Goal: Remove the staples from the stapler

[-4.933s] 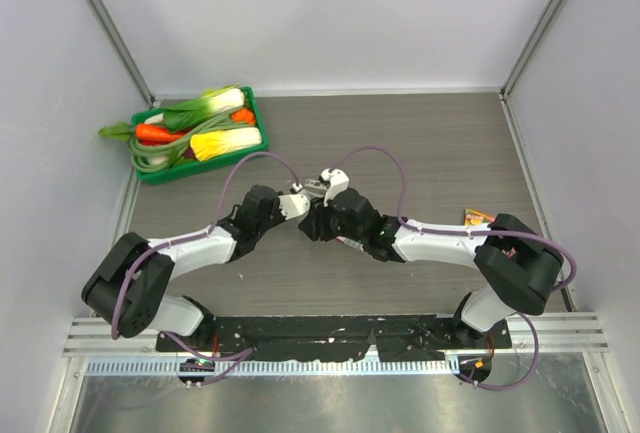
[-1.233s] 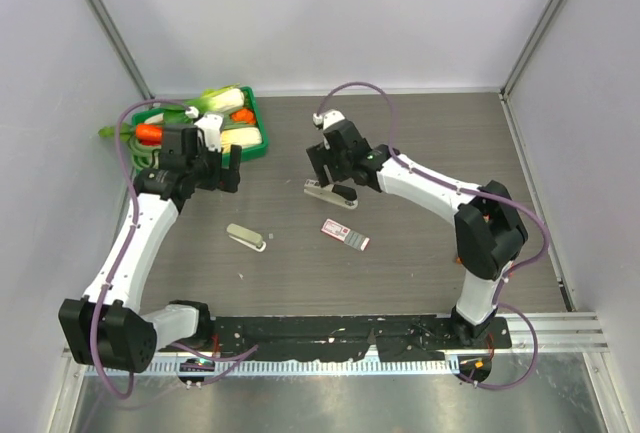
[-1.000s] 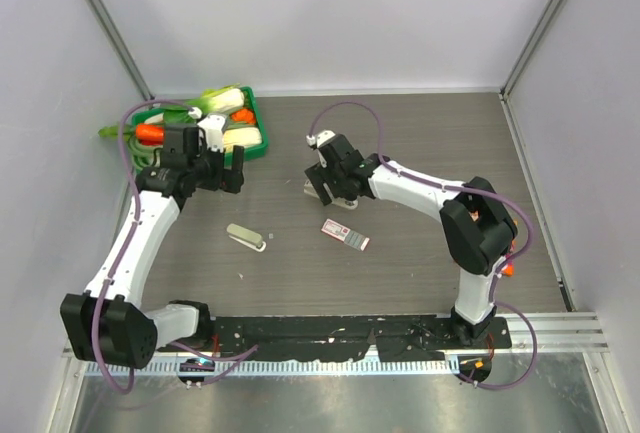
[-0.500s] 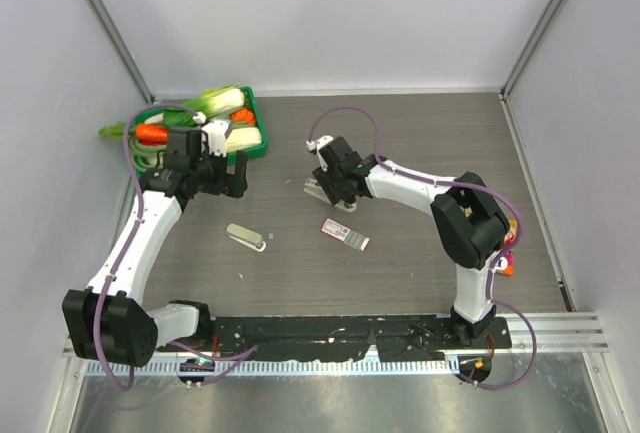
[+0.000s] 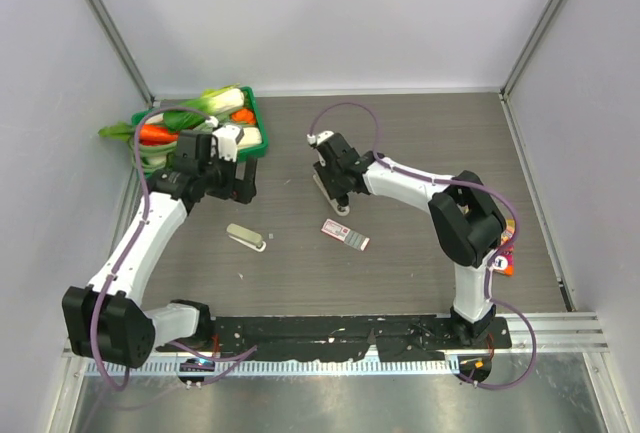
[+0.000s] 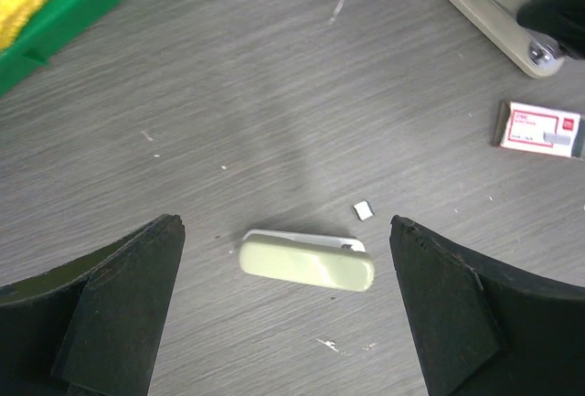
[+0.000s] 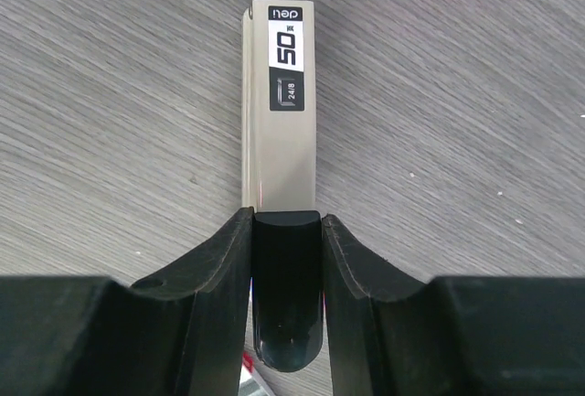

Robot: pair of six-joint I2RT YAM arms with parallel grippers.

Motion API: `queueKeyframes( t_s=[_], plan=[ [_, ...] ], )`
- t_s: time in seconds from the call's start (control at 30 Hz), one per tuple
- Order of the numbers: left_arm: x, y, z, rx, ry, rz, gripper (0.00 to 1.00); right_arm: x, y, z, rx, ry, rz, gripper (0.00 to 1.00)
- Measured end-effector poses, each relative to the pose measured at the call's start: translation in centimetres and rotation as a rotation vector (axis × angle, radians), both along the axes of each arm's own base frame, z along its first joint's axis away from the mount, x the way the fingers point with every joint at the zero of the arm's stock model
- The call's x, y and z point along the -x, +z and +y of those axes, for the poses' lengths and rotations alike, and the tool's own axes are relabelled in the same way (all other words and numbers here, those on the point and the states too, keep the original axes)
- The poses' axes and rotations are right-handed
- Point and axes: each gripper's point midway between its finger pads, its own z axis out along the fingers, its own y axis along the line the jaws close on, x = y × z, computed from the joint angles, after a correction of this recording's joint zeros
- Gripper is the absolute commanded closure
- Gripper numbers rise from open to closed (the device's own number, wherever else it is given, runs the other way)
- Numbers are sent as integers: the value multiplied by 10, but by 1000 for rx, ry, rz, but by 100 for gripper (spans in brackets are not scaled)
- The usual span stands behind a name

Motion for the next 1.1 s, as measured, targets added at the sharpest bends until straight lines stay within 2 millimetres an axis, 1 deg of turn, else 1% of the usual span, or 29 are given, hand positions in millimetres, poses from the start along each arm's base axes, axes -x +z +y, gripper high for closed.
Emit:
queueKeyframes(
  t_s=[0.1,0.2,0.27,0.33,0.43,0.5,0.6,0.73,0.8,0.83,0.93,1.1],
  plan=[
    [8,-10,-12,4,-45,23,0,-2,5,8,-60,-32,-3,99],
    [20,-27,-27,0,-118,42,0,2,19,13,-165,-71,-29,99],
    [34,-40,-36,3,-170,60,0,10,35,15,-248,-90,-52,99],
    [44,-47,-43,12,-209,73,0,18,54,18,-336,-105,-83,99],
    [46,-48,-49,22,-245,64,0,29,76,28,-461,-119,-126,99],
    [45,-47,-55,41,-271,52,0,37,84,38,-536,-128,-137,99],
    [46,-45,-70,87,-326,39,0,52,84,53,-605,-136,-126,99],
    [52,-42,-89,155,-411,37,1,69,78,65,-634,-148,-103,99],
    [54,-42,-96,167,-452,35,4,73,80,71,-655,-153,-100,99],
    [56,-44,-100,171,-470,39,7,74,82,74,-668,-156,-102,99],
    [58,-51,-107,180,-507,61,11,72,90,77,-707,-181,-113,99],
    [62,-59,-114,184,-539,78,12,69,96,75,-756,-223,-127,99]
  ],
)
